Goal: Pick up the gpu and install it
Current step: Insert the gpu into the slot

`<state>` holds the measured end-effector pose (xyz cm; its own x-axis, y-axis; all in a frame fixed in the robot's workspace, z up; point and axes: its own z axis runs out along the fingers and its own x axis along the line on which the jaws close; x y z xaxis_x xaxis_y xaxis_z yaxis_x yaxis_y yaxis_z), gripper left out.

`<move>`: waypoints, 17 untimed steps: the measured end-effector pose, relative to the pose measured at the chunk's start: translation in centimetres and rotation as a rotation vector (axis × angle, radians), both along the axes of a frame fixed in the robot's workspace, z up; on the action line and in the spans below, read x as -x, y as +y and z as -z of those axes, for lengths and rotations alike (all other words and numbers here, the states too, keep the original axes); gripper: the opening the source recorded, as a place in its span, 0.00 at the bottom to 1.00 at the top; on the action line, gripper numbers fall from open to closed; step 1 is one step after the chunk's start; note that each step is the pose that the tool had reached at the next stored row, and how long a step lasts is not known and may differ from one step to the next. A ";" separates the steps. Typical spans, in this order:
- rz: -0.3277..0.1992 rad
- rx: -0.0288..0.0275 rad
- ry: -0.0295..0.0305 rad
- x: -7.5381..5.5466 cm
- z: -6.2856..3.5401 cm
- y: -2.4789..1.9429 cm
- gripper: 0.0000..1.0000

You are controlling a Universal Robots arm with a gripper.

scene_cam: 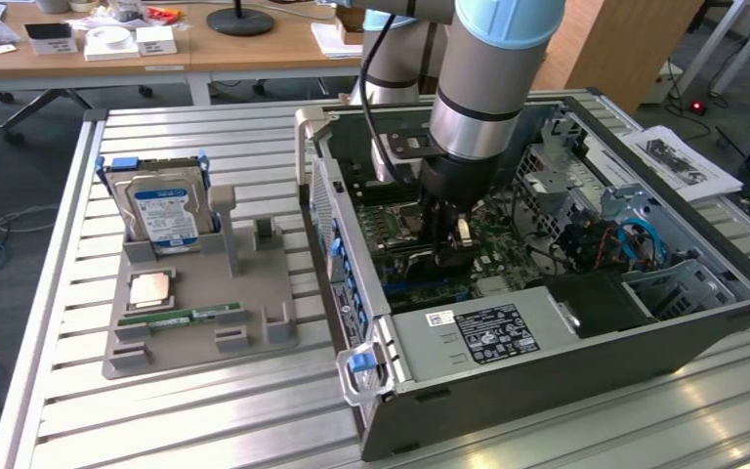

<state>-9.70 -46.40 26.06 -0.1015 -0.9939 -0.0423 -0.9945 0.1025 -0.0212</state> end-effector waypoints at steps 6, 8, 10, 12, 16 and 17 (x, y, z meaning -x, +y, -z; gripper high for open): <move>0.000 -0.0003 0.0000 0.0 0.01 0.16 0.52; 0.000 -0.0003 0.0000 0.0 0.01 0.16 0.52; 0.000 -0.0003 0.0000 0.0 0.01 0.16 0.52; 0.000 -0.0003 0.0000 0.0 0.01 0.17 0.52; 0.000 -0.0003 0.0000 0.0 0.01 0.16 0.50; 0.000 -0.0003 -0.0001 0.0 0.01 0.17 0.44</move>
